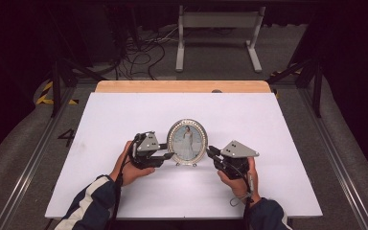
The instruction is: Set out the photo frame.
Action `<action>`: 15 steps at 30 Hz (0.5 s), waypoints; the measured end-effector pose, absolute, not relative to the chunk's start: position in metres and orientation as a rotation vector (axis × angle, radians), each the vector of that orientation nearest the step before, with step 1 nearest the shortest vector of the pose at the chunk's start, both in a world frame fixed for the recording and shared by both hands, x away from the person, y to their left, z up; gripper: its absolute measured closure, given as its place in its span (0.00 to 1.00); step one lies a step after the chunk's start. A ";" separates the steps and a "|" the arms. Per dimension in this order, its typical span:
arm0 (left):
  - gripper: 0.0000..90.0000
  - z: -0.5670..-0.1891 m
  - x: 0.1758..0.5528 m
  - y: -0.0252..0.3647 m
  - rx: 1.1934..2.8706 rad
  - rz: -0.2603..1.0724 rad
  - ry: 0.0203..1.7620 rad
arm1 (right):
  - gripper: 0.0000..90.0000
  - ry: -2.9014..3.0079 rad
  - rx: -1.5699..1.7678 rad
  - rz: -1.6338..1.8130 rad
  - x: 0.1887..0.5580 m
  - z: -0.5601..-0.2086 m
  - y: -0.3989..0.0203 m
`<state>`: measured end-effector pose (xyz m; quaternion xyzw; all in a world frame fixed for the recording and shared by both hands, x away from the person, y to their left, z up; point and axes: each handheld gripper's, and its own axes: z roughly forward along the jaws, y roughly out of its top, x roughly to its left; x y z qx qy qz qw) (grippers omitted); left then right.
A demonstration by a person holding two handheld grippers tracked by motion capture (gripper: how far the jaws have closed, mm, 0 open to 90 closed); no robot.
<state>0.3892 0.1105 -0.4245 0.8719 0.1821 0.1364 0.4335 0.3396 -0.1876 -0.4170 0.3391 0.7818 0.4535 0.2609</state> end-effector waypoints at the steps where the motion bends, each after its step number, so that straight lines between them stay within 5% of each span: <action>1: 0.69 -0.424 0.389 0.112 2.170 0.341 0.455 | 0.90 2.119 0.910 1.221 0.339 -0.417 -0.187; 15: 0.64 -0.418 0.380 0.129 2.154 0.359 0.461 | 0.89 2.137 0.884 1.196 0.333 -0.415 -0.190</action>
